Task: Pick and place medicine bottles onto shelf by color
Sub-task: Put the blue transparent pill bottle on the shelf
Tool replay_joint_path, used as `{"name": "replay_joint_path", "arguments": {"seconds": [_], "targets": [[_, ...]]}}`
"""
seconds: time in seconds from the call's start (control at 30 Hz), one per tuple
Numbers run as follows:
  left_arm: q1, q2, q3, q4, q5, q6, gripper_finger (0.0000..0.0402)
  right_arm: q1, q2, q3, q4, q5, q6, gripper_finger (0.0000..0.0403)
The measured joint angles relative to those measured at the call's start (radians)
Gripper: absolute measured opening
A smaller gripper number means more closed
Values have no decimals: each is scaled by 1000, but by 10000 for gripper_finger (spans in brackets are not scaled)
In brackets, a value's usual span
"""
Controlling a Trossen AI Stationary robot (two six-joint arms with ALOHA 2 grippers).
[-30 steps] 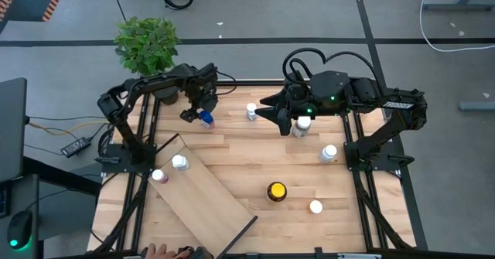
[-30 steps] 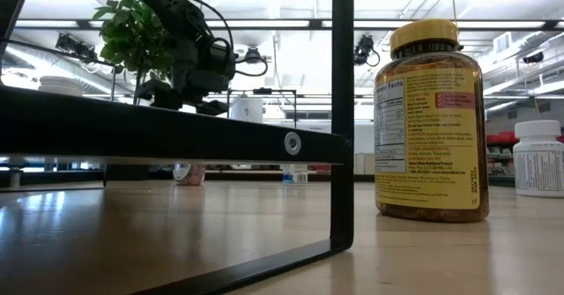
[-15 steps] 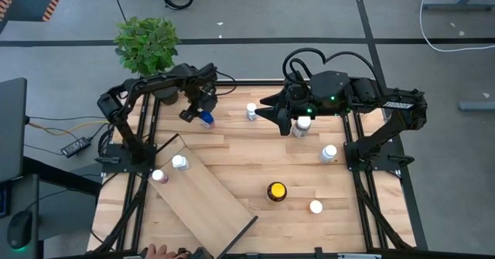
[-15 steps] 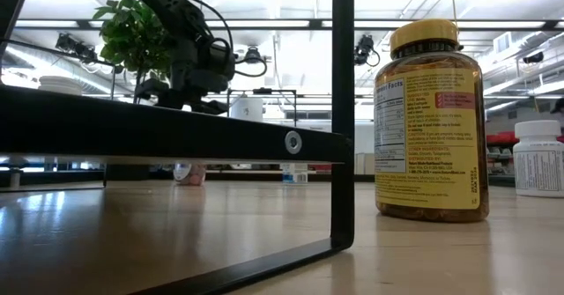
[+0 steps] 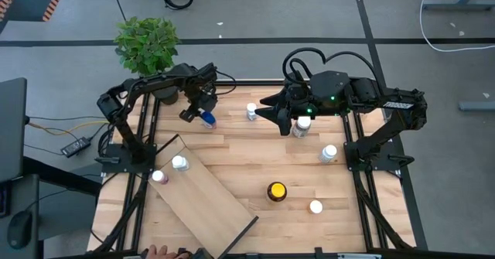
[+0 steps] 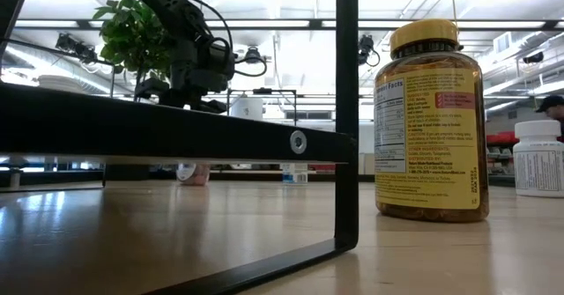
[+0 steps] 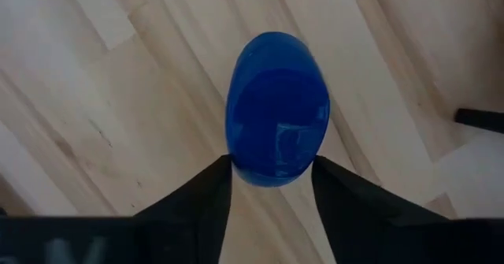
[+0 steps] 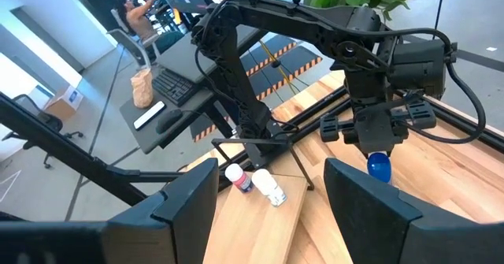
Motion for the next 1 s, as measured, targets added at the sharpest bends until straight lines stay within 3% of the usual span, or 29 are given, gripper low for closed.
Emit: {"name": "replay_joint_path", "arguments": {"seconds": [0.33, 0.5, 0.7, 1.0], "targets": [[0, 8, -1, 7, 33, 26, 289, 0, 0, 0, 0, 0, -1, 239], [1, 26, -1, 25, 42, 26, 315, 0, 0, 0, 0, 0, -1, 239], [1, 35, -1, 52, 37, 26, 311, 0, 0, 0, 0, -1, 2, 239], [1, 35, -1, 50, 42, 27, 263, 0, 0, 0, 0, -6, 2, 239]]}}
